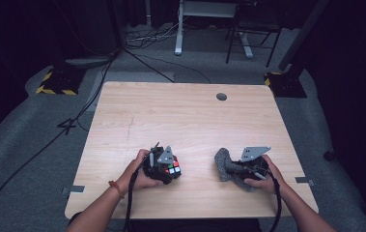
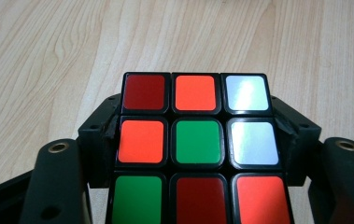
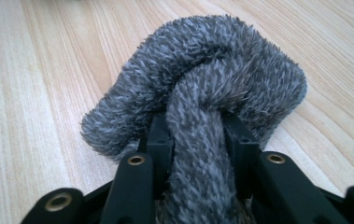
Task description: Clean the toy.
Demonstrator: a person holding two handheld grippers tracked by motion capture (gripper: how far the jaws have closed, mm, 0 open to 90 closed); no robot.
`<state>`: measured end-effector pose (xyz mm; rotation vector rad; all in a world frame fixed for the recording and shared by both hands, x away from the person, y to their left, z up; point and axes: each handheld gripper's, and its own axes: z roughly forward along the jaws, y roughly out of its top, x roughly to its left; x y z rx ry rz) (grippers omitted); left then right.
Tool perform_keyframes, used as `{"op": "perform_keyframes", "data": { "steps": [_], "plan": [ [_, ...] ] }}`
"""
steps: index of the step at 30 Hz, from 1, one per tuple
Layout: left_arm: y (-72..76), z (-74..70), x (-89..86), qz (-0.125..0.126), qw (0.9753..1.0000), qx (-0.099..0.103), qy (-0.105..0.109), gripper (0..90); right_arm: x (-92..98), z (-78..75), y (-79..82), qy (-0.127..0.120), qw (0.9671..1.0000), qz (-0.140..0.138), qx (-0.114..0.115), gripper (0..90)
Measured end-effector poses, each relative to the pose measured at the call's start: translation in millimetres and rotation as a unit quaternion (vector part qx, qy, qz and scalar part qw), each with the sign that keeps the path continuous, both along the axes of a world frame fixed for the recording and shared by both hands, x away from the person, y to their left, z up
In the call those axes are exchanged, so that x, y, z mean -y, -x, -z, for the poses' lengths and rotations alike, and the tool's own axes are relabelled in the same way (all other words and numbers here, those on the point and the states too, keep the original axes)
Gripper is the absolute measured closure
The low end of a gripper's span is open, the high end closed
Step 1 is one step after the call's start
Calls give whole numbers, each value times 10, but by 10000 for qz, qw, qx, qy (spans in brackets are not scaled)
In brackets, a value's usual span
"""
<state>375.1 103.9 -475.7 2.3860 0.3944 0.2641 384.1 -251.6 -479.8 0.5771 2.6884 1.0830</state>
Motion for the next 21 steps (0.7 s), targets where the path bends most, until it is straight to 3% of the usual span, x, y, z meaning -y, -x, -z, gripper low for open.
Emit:
{"op": "perform_keyframes", "data": {
  "steps": [5, 10, 17, 21],
  "plan": [
    [23, 49, 4, -43, 9999, 73, -116, 297, -9, 22, 17, 10, 10000, 7, 11, 673],
    [14, 58, -6, -62, 9999, 62, -70, 293, -5, 37, 16, -20, 10000, 29, -32, 651],
    [37, -17, -63, -166, 9997, 127, 114, 232, 21, 8, 30, -24, 10000, 55, -11, 493],
    [48, -51, -121, -277, 9994, 166, 108, 169, 58, -14, 38, -48, 10000, 68, 31, 413]
  ]
}}
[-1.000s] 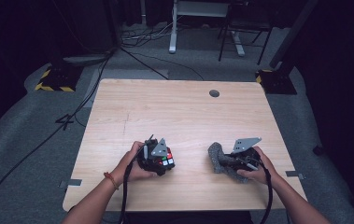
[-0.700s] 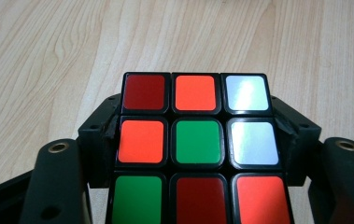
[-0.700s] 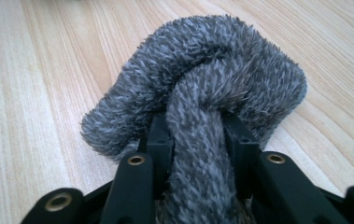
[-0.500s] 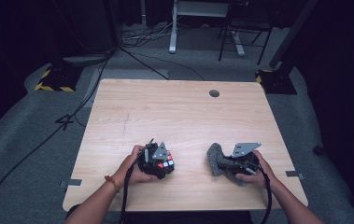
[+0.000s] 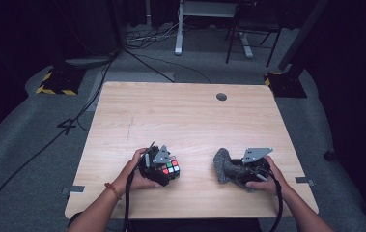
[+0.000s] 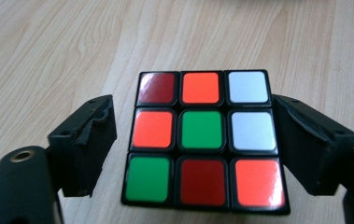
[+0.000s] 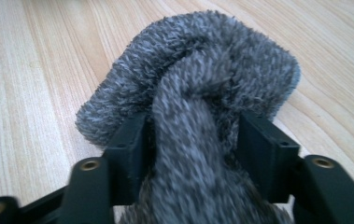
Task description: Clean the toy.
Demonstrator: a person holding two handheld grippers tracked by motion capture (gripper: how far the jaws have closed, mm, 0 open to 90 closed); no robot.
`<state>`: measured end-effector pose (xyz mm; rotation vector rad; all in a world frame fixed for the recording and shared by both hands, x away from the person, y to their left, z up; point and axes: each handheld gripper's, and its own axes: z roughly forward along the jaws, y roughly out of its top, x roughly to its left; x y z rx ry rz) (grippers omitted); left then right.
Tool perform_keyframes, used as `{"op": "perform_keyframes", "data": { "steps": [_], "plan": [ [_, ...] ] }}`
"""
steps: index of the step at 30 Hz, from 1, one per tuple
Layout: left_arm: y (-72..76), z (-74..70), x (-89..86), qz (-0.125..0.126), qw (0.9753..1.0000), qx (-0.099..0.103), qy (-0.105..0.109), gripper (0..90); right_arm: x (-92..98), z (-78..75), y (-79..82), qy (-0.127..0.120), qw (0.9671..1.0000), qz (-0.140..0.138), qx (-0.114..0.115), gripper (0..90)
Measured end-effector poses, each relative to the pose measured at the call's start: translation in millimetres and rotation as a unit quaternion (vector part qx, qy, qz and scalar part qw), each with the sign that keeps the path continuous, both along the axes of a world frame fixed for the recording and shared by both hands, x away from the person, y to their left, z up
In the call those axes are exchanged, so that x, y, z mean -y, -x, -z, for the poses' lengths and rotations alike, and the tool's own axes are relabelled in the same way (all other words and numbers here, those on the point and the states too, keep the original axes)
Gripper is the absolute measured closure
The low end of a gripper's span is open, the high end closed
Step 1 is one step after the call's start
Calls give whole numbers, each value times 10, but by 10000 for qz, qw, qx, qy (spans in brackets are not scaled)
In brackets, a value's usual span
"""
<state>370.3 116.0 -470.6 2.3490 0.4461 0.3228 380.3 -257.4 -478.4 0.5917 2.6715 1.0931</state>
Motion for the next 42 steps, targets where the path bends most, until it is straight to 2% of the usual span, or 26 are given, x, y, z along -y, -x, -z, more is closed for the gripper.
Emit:
{"op": "perform_keyframes", "data": {
  "steps": [4, 8, 10, 12, 15, 20, 22, 25, 28, 32, 34, 37, 40, 42],
  "plan": [
    [50, -38, -46, 4, 9999, 148, -40, 161, 17, -45, 28, 5, 10000, 30, 85, 346],
    [122, -82, -132, -6, 9997, 200, -105, 162, 37, -103, 64, -5, 9999, 25, 153, 303],
    [157, -99, -208, -15, 9998, 144, -148, 161, 66, -160, 83, -51, 9998, 25, 207, 302],
    [196, -99, -283, -173, 9994, 187, -224, 161, 108, -232, 105, -130, 9995, 29, 270, 308],
    [267, -91, -414, -292, 9992, 192, -215, 161, 197, -339, 140, -216, 9989, 134, 393, 312],
    [344, -99, -621, -541, 9977, 264, -316, 162, 343, -404, 156, -134, 9979, 365, 510, 311],
    [362, -102, -692, -684, 9964, 290, -402, 162, 414, -381, 183, -112, 9976, 434, 530, 308],
    [396, -97, -789, -850, 9954, 279, -345, 163, 552, -316, 217, -52, 9968, 619, 493, 302],
    [411, -64, -861, -966, 9942, 253, -405, 162, 683, -265, 257, 56, 9956, 799, 496, 299],
    [399, 15, -944, -1122, 9929, 177, -355, 163, 908, -181, 331, 273, 9920, 1078, 590, 291],
    [382, 58, -977, -1208, 9918, 135, -401, 163, 1027, -127, 355, 163, 9909, 1231, 512, 292],
    [361, 109, -1018, -1289, 9906, 81, -458, 163, 1180, -37, 373, 154, 9875, 1495, 466, 292],
    [337, 156, -1043, -1323, 9902, -5, -456, 164, 1306, 37, 371, 30, 9840, 1739, 388, 292],
    [327, 190, -1052, -1289, 9908, -76, -417, 164, 1373, 78, 360, -53, 9809, 1915, 334, 292]
  ]
}}
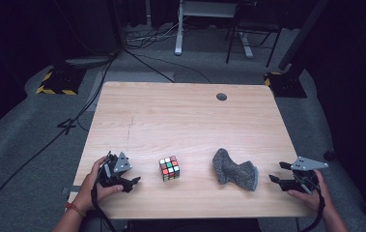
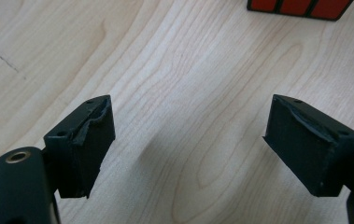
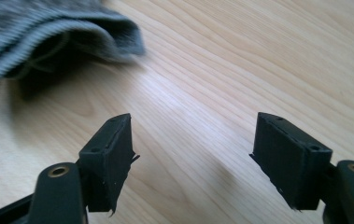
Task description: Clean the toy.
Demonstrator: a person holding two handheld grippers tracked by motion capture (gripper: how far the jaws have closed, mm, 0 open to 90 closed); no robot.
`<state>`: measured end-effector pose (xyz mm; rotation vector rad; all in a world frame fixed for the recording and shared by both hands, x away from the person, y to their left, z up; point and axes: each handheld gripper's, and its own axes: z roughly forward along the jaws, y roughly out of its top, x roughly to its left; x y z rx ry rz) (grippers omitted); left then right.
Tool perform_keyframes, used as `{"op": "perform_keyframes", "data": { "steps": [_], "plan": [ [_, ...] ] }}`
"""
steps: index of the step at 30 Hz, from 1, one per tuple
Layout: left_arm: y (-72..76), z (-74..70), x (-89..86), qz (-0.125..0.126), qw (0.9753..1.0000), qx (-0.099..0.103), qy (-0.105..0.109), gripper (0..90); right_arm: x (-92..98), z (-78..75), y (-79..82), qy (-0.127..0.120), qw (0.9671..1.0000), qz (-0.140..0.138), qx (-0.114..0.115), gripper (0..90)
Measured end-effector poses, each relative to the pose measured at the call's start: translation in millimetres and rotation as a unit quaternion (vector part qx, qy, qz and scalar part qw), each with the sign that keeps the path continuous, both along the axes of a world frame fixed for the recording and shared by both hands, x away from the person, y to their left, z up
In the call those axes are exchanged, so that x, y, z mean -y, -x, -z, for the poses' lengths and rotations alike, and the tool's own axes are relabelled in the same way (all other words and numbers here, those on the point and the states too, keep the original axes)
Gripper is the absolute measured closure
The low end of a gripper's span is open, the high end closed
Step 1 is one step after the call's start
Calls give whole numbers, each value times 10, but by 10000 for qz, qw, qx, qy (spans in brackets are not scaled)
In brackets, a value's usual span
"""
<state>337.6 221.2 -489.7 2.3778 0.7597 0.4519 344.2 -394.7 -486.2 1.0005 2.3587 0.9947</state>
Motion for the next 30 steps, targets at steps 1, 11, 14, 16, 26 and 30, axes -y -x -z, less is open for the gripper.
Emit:
{"op": "perform_keyframes", "data": {
  "steps": [1, 11, 14, 16, 26, 30],
  "plan": [
    [-4, 11, -9, 60, 9999, -32, 83, 164, 27, 20, -7, -45, 9999, 111, -43, 294],
    [-90, 124, -56, 87, 9972, -380, 645, 162, 148, 165, -24, -319, 9975, 600, -182, 261],
    [-93, 142, -65, 72, 9966, -376, 725, 150, 144, 166, -24, -308, 9976, 593, -175, 257],
    [-93, 143, -65, 74, 9966, -377, 728, 150, 145, 167, -24, -306, 9977, 586, -175, 256],
    [-87, 144, -55, 11, 9966, -367, 733, 149, 145, 168, -25, -312, 9977, 583, -179, 255],
    [-89, 144, -53, 4, 9966, -374, 739, 149, 145, 168, -26, -310, 9977, 584, -178, 253]
  ]
}}
